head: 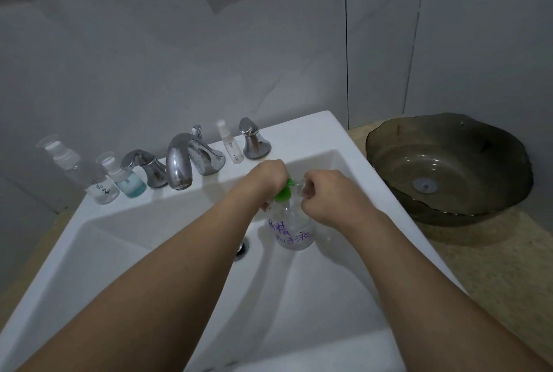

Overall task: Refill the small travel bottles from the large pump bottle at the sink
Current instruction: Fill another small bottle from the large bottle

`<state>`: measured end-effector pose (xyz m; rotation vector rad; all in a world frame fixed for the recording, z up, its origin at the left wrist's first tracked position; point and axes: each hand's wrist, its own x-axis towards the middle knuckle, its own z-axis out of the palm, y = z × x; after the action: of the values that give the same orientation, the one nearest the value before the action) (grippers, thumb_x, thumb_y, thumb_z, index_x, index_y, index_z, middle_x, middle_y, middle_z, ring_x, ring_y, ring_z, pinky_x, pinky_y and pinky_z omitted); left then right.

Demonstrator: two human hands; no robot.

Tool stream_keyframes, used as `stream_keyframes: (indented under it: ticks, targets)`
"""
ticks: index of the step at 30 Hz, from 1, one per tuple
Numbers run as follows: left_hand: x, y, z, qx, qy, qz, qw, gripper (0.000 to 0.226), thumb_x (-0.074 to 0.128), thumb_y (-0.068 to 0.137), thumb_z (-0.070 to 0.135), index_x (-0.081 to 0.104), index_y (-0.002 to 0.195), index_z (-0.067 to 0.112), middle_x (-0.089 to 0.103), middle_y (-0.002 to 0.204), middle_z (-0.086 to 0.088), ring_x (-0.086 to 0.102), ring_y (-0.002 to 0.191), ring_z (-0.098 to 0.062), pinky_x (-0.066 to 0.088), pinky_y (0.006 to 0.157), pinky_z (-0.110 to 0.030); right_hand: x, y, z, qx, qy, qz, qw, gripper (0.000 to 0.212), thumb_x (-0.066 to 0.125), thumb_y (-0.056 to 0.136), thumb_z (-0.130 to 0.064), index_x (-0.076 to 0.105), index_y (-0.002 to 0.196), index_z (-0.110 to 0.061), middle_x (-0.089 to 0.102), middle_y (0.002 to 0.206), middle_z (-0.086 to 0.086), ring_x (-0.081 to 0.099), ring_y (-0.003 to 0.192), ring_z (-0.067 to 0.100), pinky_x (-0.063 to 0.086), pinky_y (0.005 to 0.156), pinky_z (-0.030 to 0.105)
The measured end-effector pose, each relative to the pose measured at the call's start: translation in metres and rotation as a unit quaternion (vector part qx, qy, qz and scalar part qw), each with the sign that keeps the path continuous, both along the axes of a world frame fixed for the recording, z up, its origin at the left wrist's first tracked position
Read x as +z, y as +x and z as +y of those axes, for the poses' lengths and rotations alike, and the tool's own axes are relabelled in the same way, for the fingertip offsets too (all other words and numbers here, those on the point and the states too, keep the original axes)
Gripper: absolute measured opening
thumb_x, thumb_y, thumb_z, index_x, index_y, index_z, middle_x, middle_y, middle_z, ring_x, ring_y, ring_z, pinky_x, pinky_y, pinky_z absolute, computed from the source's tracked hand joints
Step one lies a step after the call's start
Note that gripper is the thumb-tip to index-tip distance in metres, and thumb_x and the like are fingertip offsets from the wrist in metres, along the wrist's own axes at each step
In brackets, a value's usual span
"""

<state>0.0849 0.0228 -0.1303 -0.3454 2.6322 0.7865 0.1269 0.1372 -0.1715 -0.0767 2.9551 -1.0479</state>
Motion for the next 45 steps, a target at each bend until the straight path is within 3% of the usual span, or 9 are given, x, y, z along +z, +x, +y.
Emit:
stream_keyframes:
  ticks: [3, 7, 13, 18, 22, 26, 33, 37, 45]
  targets:
    - [-0.002, 0.0, 0.0, 0.004, 0.0, 0.025, 1.0, 0.035, 0.025, 0.098, 0.009, 0.051, 0.117, -0.003, 0.061, 0.116, -0.026, 0.062, 0.105, -0.04, 0.052, 0.088, -0.051, 0.002, 0.001, -0.001, 0.001, 0.017, -0.006, 1.0, 0.011, 0.058, 0.078, -0.016, 0.052, 0.079, -0.025, 0.052, 0.08, -0.004, 0.055, 0.078, 0.022, 0.041, 0.067, 0.027]
    - [0.001, -0.001, -0.003, 0.014, 0.032, 0.002, 0.999, 0.052, 0.016, 0.1, 0.038, 0.053, 0.09, 0.003, 0.061, 0.088, -0.02, 0.06, 0.074, -0.032, 0.05, 0.068, -0.034, 0.004, 0.002, -0.002, -0.001, 0.021, -0.012, 1.0, 0.012, 0.058, 0.077, -0.017, 0.05, 0.077, -0.026, 0.054, 0.081, -0.004, 0.056, 0.079, 0.022, 0.044, 0.067, 0.028]
    - [0.007, -0.009, -0.013, 0.041, 0.063, -0.066, 0.995, 0.069, 0.013, 0.093, 0.066, 0.048, 0.105, 0.007, 0.061, 0.087, -0.012, 0.063, 0.092, -0.037, 0.046, 0.095, -0.044, 0.007, 0.002, -0.003, -0.015, 0.003, 0.025, 1.0, 0.01, 0.058, 0.078, -0.018, 0.051, 0.08, -0.026, 0.062, 0.086, -0.002, 0.059, 0.081, 0.023, 0.05, 0.071, 0.03]
    - [0.005, -0.008, -0.01, 0.017, 0.034, -0.052, 0.998, 0.048, 0.025, 0.094, 0.043, 0.055, 0.101, 0.006, 0.068, 0.095, -0.014, 0.067, 0.088, -0.036, 0.047, 0.093, -0.043, 0.007, 0.003, -0.003, -0.01, 0.005, 0.014, 1.0, 0.009, 0.058, 0.08, -0.019, 0.05, 0.083, -0.023, 0.057, 0.085, -0.002, 0.057, 0.081, 0.023, 0.045, 0.068, 0.028]
    - [-0.004, -0.007, -0.006, -0.012, 0.021, 0.015, 1.0, 0.035, 0.033, 0.099, 0.012, 0.057, 0.117, -0.005, 0.063, 0.12, -0.025, 0.063, 0.106, -0.041, 0.05, 0.067, -0.034, 0.009, 0.004, -0.004, -0.01, 0.008, 0.003, 1.0, 0.007, 0.057, 0.08, -0.018, 0.056, 0.087, -0.016, 0.059, 0.089, 0.003, 0.058, 0.086, 0.027, 0.046, 0.07, 0.029]
    - [-0.009, -0.003, -0.004, 0.01, 0.015, 0.084, 0.996, 0.03, 0.034, 0.091, -0.002, 0.053, 0.114, -0.006, 0.06, 0.116, -0.03, 0.06, 0.106, -0.039, 0.048, 0.083, -0.039, 0.01, 0.005, -0.004, -0.017, 0.012, -0.015, 1.0, 0.027, 0.059, 0.08, -0.017, 0.064, 0.106, -0.014, 0.065, 0.104, 0.006, 0.061, 0.094, 0.028, 0.051, 0.077, 0.031]
    - [0.001, -0.001, -0.008, 0.01, 0.044, 0.012, 0.999, 0.042, 0.024, 0.098, 0.033, 0.053, 0.098, 0.003, 0.065, 0.1, -0.023, 0.06, 0.078, -0.034, 0.047, 0.069, -0.035, 0.009, 0.005, -0.004, -0.023, 0.001, 0.001, 1.0, 0.032, 0.059, 0.082, -0.016, 0.063, 0.113, -0.017, 0.066, 0.111, 0.005, 0.062, 0.098, 0.027, 0.052, 0.082, 0.033]
    - [0.005, -0.009, -0.014, 0.043, 0.091, -0.075, 0.992, 0.06, 0.019, 0.094, 0.06, 0.049, 0.1, 0.009, 0.06, 0.087, -0.012, 0.061, 0.094, -0.036, 0.042, 0.09, -0.044, 0.013, 0.006, -0.004, -0.03, -0.014, 0.031, 0.999, 0.035, 0.058, 0.081, -0.013, 0.064, 0.115, -0.016, 0.067, 0.111, 0.006, 0.063, 0.1, 0.028, 0.054, 0.087, 0.039]
    - [0.0, -0.008, -0.005, 0.018, 0.041, -0.011, 0.999, 0.036, 0.029, 0.098, 0.022, 0.055, 0.108, -0.001, 0.066, 0.11, -0.025, 0.063, 0.087, -0.037, 0.048, 0.069, -0.038, 0.012, 0.006, -0.003, -0.028, -0.006, 0.019, 0.999, 0.03, 0.058, 0.081, -0.014, 0.064, 0.111, -0.015, 0.066, 0.108, 0.007, 0.062, 0.096, 0.028, 0.053, 0.081, 0.034]
